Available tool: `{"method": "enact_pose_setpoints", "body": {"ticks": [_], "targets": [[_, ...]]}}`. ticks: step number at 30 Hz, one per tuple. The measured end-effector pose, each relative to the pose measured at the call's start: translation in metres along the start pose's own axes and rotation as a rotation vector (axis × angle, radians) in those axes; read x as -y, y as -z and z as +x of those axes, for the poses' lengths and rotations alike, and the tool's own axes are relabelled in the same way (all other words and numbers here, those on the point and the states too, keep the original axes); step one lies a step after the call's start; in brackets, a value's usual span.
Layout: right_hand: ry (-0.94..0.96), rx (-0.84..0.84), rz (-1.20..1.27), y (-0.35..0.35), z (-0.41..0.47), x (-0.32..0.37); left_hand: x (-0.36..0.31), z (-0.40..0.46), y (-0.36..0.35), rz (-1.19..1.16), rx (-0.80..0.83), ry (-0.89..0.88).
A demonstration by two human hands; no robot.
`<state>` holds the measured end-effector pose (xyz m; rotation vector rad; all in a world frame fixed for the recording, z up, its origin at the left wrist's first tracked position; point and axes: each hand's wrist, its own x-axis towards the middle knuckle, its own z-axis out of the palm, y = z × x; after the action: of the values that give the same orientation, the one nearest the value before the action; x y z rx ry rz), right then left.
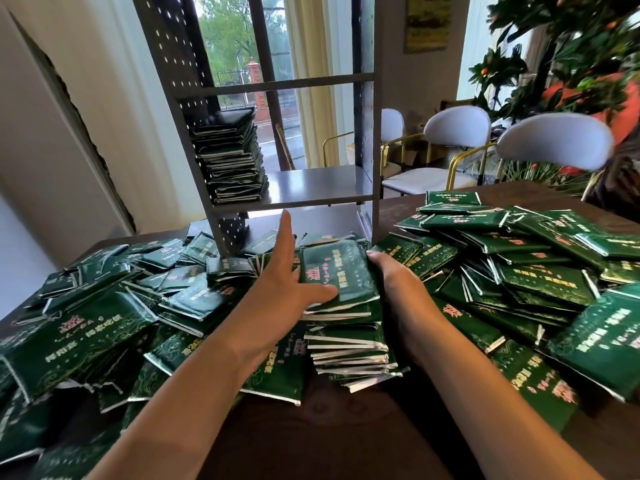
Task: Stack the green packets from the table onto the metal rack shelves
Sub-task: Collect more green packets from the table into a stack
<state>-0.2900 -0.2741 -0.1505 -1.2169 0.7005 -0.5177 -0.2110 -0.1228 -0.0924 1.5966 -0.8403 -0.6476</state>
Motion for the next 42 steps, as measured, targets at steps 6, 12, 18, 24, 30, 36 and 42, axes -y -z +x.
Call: {"method": "enact_pose_setpoints", "body": {"ticks": [6,12,18,24,30,36,42], "targets": [[0.077,0.017,-0.043,0.000,-0.004,0.004,0.003,0.002,0.003,-0.310,-0.002,0.159],[0.111,0.052,-0.105,-0.006,-0.006,0.003,0.011,0.000,0.004,-0.225,-0.080,0.207],[0.135,0.044,-0.194,-0.007,-0.019,0.009,0.010,-0.006,0.006,-0.175,-0.137,0.230],[0.166,0.021,-0.172,-0.011,-0.025,0.009,0.007,-0.008,-0.002,-0.214,-0.105,0.283],[0.027,0.093,-0.066,0.009,-0.011,-0.013,0.012,-0.010,-0.007,-0.503,0.043,0.325],[-0.058,0.007,-0.123,-0.005,-0.074,0.008,0.016,-0.013,-0.010,-0.567,0.045,0.363],[-0.066,0.013,0.003,-0.012,-0.086,-0.012,0.008,-0.019,-0.025,-0.511,0.019,0.347]]}}
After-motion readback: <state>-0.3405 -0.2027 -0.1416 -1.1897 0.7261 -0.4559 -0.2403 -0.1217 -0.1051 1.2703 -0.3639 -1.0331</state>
